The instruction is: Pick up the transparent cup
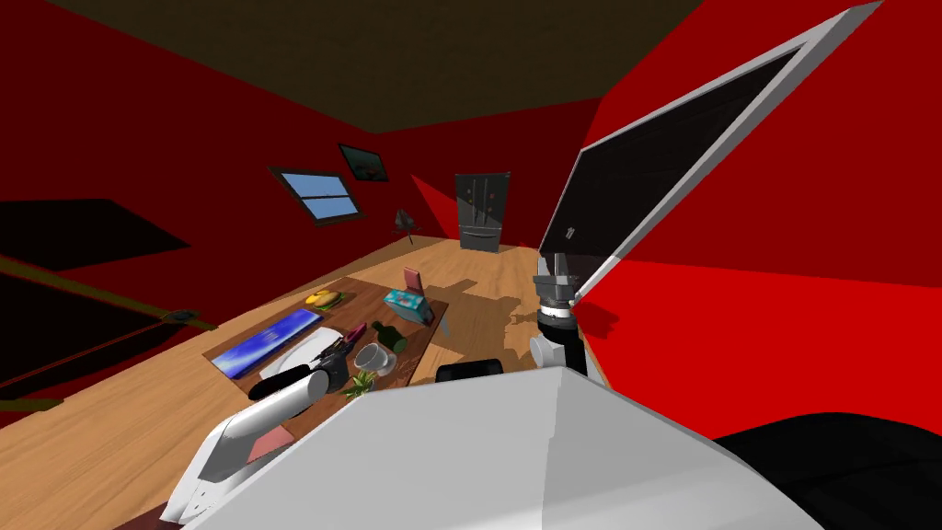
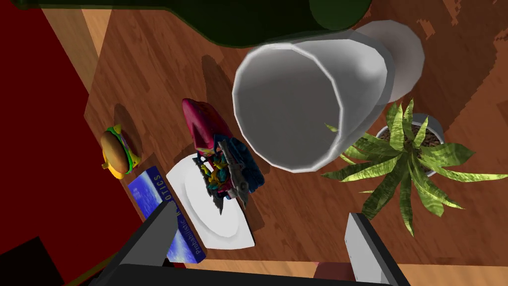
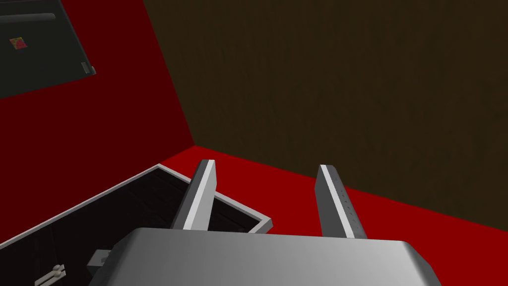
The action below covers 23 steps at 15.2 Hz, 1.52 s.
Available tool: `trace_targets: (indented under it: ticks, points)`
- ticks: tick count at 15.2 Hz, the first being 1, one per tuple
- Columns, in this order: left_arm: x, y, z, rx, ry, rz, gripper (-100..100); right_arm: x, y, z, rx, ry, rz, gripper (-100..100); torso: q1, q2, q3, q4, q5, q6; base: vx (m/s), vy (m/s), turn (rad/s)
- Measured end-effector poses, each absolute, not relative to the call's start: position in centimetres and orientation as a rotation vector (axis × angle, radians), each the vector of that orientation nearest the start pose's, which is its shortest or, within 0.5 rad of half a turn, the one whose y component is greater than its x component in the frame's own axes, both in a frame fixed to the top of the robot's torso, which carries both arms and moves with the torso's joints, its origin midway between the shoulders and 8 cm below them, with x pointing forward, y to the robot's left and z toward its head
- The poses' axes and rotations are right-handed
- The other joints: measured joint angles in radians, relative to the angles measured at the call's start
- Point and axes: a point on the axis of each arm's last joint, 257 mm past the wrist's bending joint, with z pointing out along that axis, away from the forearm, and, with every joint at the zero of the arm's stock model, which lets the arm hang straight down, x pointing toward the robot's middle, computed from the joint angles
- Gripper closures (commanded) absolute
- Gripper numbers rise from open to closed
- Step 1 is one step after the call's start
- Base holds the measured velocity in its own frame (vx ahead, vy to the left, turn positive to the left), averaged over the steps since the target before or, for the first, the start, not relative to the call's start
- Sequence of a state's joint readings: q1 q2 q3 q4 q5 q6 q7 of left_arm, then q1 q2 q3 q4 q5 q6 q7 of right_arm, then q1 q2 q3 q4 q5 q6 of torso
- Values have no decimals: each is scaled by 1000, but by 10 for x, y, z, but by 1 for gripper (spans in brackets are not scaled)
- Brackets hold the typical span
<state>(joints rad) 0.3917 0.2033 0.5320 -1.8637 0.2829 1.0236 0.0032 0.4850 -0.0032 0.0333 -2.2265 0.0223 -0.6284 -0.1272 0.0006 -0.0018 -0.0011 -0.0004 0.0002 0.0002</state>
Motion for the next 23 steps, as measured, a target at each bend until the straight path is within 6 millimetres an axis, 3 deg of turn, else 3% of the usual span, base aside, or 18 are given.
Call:
trace_targets:
  ticks: [9, 23]
  points:
    - [201, 524, -427, -2451, 1207, -211, -100, 335, -261, 29, 618, 537, 1469, 0, 0, 0, 0, 0, 0, 0, 11, 20, -152]
    - [137, 496, -453, -2791, 1121, -117, -100, 335, -261, 29, 618, 537, 1468, 0, 1, 0, 0, 0, 0, 0, 10, 27, -132]
